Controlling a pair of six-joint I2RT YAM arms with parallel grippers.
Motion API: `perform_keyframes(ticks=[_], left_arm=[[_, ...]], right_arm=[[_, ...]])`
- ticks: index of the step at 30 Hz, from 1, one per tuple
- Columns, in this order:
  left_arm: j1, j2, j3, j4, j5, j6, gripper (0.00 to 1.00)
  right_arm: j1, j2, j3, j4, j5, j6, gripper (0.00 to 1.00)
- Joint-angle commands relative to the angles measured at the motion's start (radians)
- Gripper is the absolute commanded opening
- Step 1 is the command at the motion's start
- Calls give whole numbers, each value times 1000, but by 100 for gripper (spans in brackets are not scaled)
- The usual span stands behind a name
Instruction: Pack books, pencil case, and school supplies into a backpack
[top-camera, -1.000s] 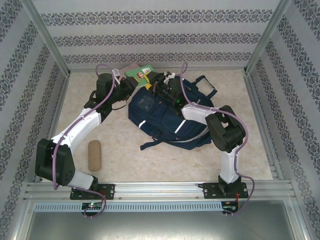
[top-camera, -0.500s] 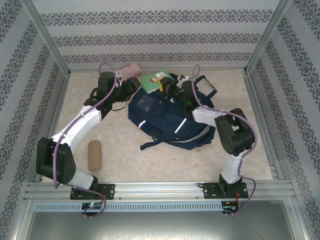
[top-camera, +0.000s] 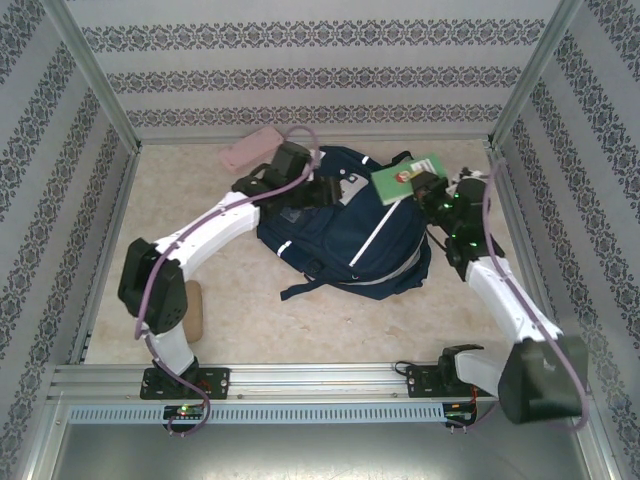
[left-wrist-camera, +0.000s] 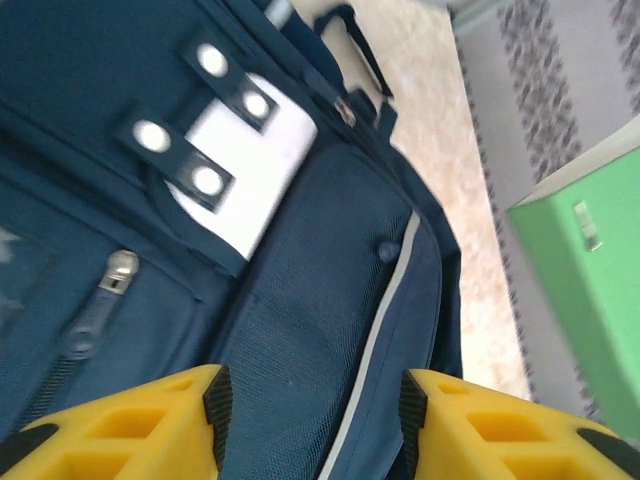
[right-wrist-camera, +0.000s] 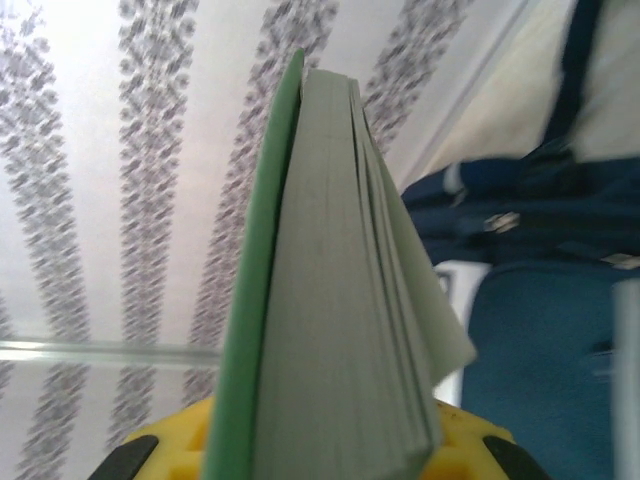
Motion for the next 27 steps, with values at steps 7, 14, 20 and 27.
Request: perform_keyframes(ticks=[7, 14, 20, 27], left_arm=[[-233, 241, 269, -238, -180, 257, 49], [-337, 390, 428, -336, -278, 344, 50], [-389, 503, 557, -431, -394, 397, 52], [-398, 572, 617, -479, -483, 412, 49]], right_arm=[[-164, -281, -94, -427, 29, -210, 0], [-162, -331, -55, -564, 77, -282, 0], [-139, -352, -30, -621, 115, -320, 0], [-129, -369, -22, -646, 125, -326, 0]])
